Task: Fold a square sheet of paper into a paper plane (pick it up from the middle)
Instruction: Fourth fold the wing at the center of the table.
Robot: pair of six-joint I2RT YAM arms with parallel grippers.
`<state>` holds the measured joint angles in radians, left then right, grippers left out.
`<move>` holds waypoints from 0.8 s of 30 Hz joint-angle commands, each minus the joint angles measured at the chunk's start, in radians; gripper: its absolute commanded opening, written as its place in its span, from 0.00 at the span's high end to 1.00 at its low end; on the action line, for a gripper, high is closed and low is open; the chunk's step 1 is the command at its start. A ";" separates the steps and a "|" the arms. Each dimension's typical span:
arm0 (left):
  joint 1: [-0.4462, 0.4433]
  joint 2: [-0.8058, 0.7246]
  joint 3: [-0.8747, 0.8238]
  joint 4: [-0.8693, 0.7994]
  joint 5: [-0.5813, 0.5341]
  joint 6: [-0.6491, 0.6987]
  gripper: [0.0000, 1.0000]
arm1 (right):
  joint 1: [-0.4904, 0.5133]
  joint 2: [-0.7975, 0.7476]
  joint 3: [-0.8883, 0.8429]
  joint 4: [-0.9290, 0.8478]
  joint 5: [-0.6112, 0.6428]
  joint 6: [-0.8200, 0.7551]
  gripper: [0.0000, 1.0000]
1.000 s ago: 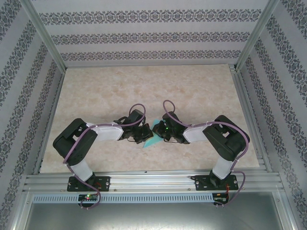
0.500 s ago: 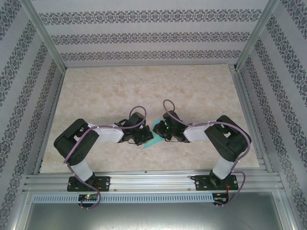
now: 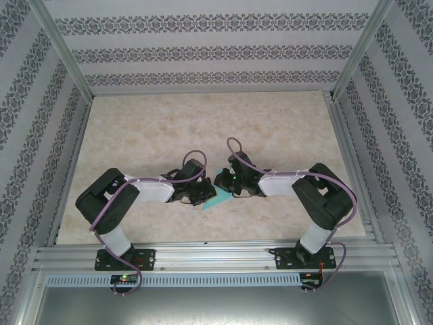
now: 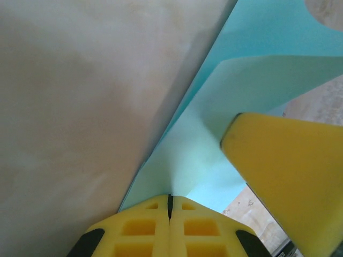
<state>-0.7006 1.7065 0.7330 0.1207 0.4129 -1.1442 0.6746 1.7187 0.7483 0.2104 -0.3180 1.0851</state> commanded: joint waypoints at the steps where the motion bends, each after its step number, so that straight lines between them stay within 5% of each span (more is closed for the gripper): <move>1: -0.030 0.061 -0.043 -0.175 -0.035 0.028 1.00 | -0.005 0.045 0.002 -0.053 0.065 -0.020 0.92; 15: -0.030 0.062 -0.109 -0.129 -0.033 0.009 1.00 | -0.188 0.050 -0.168 0.176 0.094 -0.052 0.91; 24: -0.030 0.070 -0.125 -0.127 -0.031 0.023 1.00 | -0.273 0.029 -0.114 -0.024 0.150 -0.070 0.90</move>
<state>-0.7071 1.7077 0.6827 0.2291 0.4099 -1.1450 0.4656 1.7340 0.6399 0.3687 -0.3824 1.0687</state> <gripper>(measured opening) 0.066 0.094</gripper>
